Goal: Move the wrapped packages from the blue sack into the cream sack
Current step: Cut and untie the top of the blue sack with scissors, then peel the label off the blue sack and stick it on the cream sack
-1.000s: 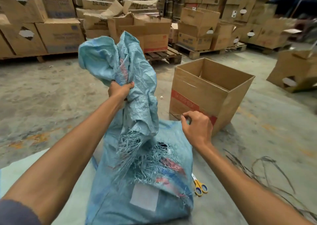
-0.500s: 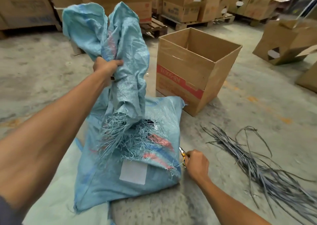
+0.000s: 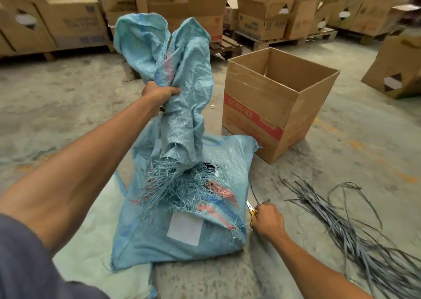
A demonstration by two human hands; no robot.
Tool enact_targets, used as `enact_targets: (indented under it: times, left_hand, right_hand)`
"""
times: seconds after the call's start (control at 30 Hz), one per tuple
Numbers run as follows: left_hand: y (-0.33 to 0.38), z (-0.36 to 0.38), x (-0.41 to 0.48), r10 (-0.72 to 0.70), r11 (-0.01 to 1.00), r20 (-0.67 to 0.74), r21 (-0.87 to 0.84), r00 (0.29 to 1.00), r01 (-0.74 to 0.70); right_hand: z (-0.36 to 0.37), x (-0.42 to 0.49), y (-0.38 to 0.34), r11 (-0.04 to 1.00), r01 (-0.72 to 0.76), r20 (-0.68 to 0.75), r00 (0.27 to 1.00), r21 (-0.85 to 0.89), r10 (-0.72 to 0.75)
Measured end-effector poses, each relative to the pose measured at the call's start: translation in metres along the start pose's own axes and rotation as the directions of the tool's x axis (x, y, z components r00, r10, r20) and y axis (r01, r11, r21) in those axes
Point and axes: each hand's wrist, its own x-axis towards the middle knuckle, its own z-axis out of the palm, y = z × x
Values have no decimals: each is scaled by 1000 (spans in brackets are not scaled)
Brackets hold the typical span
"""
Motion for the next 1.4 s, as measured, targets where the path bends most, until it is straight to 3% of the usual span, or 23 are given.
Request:
enact_targets:
  times: [0.17,0.27,0.4,0.47,0.53,0.57,0.6,0.67,0.73,0.77,0.8,0.87,0.97,1.0,1.03,1.13,1.23,1.33,1.4]
  left_hand:
    - [8,-11,-6,4,999,-38,-38,999,-5]
    - [16,-18,-4,-49,969,26,-240,998,53]
    - [30,-35,-11,31,728,173,-679,984,96]
    - [31,-43,-8,104,629,166,-774,981,64]
    - [23,-54,7,151,767,163,-641,975,-11]
    - [15,-60,12,132,918,157,-391,979,-62]
    - [7,-63,15,110,991,159,-96,981,-96]
    - [-8,-66,15,34,906,127,414,991,-84]
    - [-15,-64,3,-121,649,62,760,991,32]
    - [-14,-61,-8,-272,516,48,850,961,104]
    - [-13,-57,-21,-462,412,27,891,886,188]
    - [-18,-47,-39,-741,335,81,905,667,262]
    - [-43,-23,-58,-916,250,168,949,363,191]
    - [-54,-16,-64,-937,241,177,952,302,188]
    - [-66,-11,-67,-937,262,201,946,287,192]
    - [-92,-15,-67,-807,517,395,832,439,201]
    - [-102,-23,-63,-591,806,558,425,582,411]
    - [-103,-15,-59,-370,880,560,-45,741,473]
    - [-109,2,-57,-268,912,469,-158,842,379]
  right_hand:
    - [-21,14,-21,999,6,-178,984,47,2]
    - [-44,26,-41,975,120,-357,933,185,-46]
    - [-80,31,-74,907,328,-576,808,263,-125]
    - [-93,25,-92,828,524,-652,701,197,-289]
    - [-95,16,-108,713,700,-615,582,45,-532]
    - [-90,11,-115,640,768,-555,521,-26,-648]
    - [-84,7,-120,563,821,-484,459,-89,-745]
    - [-65,0,-126,431,883,-320,360,-187,-877]
    - [-46,-1,-126,350,905,-181,312,-240,-933]
    - [-40,0,-124,332,909,-138,306,-250,-942]
    - [-34,3,-123,327,912,-114,308,-248,-945]
    - [-27,12,-119,350,897,-127,327,-271,-937]
    - [-29,28,-121,373,885,-198,328,-277,-924]
    - [-35,32,-122,363,893,-220,310,-266,-925]
    - [-39,38,-121,355,901,-247,296,-248,-923]
    - [-54,57,-113,435,890,-336,372,-134,-865]
    - [-57,79,-101,582,803,-400,579,128,-711]
    - [-61,92,-99,694,655,-392,747,297,-537]
    - [-64,91,-105,750,599,-419,779,281,-466]
